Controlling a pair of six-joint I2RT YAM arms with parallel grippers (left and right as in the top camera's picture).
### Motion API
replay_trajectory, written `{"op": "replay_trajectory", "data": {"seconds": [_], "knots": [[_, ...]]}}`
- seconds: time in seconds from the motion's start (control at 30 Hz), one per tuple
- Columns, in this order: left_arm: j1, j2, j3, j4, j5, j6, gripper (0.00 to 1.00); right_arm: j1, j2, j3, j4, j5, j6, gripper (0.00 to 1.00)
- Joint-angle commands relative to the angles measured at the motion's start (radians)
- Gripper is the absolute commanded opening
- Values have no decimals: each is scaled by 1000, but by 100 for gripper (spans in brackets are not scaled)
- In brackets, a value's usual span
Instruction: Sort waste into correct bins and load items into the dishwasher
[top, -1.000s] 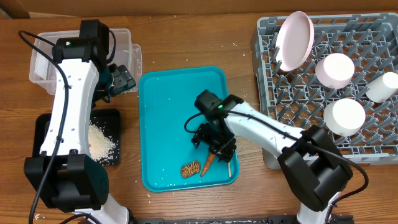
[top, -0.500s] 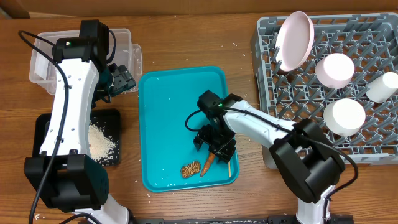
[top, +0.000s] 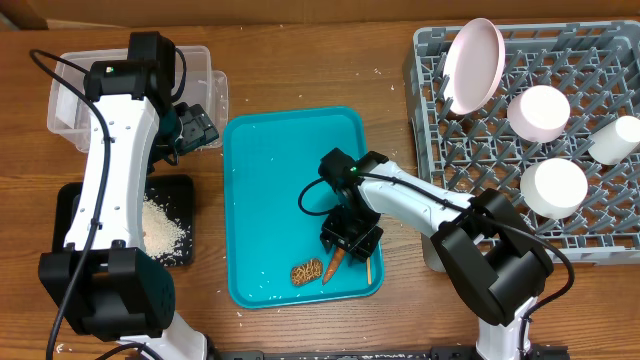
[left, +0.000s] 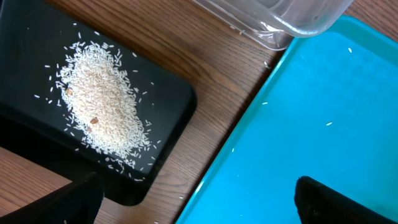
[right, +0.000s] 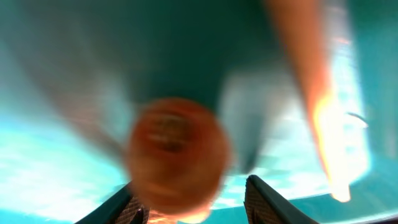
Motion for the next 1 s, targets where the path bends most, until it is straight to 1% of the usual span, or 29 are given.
{"op": "replay_trajectory", "data": {"seconds": [0.0, 0.07, 0.43, 0.53, 0.97], "knots": [[-5, -5, -6, 0, -13, -17, 100, 2, 8, 47, -38, 69, -20, 49], [-5, -5, -6, 0, -13, -17, 100, 2, 8, 60, -51, 90, -21, 47], [-6, -5, -6, 1, -13, -17, 100, 2, 8, 63, -41, 68, -46, 45], [-6, -5, -6, 0, -13, -17, 100, 2, 8, 63, -42, 66, -46, 43], [-7, -5, -6, 0, -13, -17, 100, 12, 8, 53, -48, 43, -47, 44]]}}
